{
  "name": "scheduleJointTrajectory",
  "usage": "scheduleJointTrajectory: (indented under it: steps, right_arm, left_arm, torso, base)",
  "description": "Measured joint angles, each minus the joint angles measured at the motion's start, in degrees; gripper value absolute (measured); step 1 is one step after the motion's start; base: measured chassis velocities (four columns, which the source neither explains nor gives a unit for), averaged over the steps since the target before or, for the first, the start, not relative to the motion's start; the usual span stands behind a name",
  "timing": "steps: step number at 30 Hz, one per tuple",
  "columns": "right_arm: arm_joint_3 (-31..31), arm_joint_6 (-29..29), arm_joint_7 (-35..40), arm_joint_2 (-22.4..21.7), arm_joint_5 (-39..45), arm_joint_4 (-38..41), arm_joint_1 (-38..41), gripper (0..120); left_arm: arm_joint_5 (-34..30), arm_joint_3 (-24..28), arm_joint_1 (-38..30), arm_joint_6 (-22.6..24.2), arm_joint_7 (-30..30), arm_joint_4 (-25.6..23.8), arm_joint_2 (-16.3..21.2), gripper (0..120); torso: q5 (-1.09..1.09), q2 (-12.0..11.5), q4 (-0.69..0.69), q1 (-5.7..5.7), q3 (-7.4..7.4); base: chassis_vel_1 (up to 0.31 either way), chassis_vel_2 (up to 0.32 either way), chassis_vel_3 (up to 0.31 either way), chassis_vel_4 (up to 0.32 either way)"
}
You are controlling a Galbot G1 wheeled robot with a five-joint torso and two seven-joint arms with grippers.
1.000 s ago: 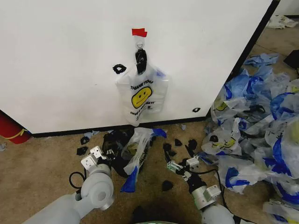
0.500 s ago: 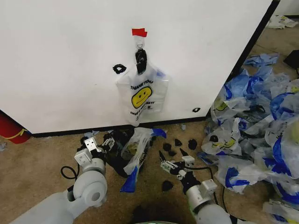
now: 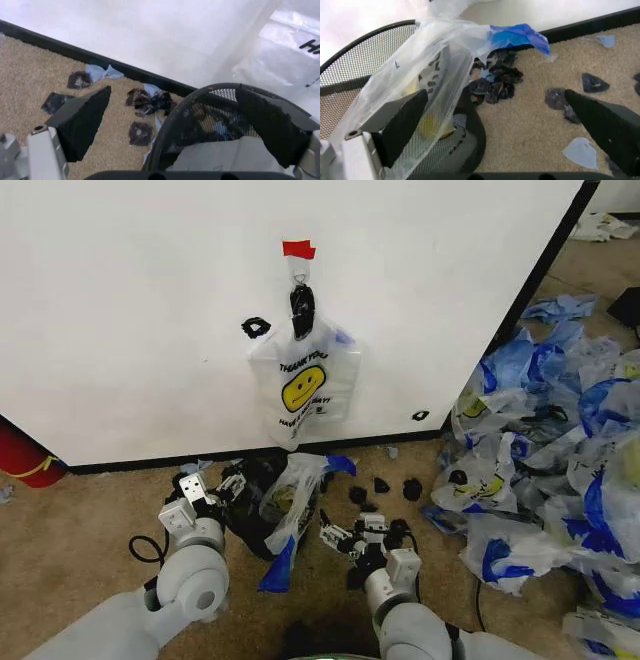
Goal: Pick up the garbage bag from the wall and place it over the trash bin.
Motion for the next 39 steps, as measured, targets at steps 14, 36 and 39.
scheduleJointTrajectory:
  steps: [14, 36, 39]
  right_arm:
    - [-2.09, -0.54, 1.02, 2.98, 1.38, -2.79, 3.99, 100]
    - [-5.84, -4.06, 5.10, 9.09, 4.44, -7.20, 9.50, 100]
    - [-6.04, -4.14, 5.25, 9.53, 4.49, -7.64, 9.72, 100]
  left_arm:
    - [1.18, -0.58, 1.55, -0.20, 0.47, 0.18, -0.19, 97]
    - [2.85, -2.30, 5.60, -0.40, 1.39, -0.10, -0.49, 94]
    - [2.96, -2.33, 5.80, -0.44, 1.56, 0.02, -0.50, 94]
  torso:
    - [0.00, 0.00, 0.00, 0.00, -0.01]
    - [0.00, 0.00, 0.00, 0.00, -0.01]
    - [0.00, 0.00, 0.00, 0.00, -0.01]
  base:
    - [0.000, 0.000, 0.000, 0.000]
    - [0.000, 0.000, 0.000, 0.000]
    - [0.000, 0.000, 0.000, 0.000]
